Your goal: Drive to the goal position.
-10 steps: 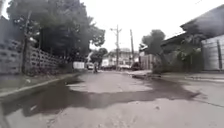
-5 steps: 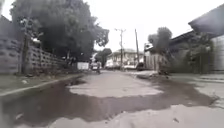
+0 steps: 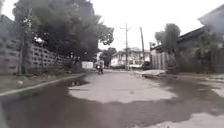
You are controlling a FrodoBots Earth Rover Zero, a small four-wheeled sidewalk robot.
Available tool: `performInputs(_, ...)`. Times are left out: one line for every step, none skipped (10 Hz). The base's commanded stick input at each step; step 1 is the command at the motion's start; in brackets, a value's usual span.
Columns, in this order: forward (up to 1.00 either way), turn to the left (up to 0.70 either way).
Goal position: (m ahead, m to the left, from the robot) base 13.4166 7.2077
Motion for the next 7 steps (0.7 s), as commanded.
performInputs(0.7, 0.03)
performInputs(0.7, 0.03)
performInputs(0.7, 0.02)
performInputs(0.7, 0.02)
performInputs(0.7, 0.02)
performInputs(0.7, 0.01)
performInputs(0.7, 0.0)
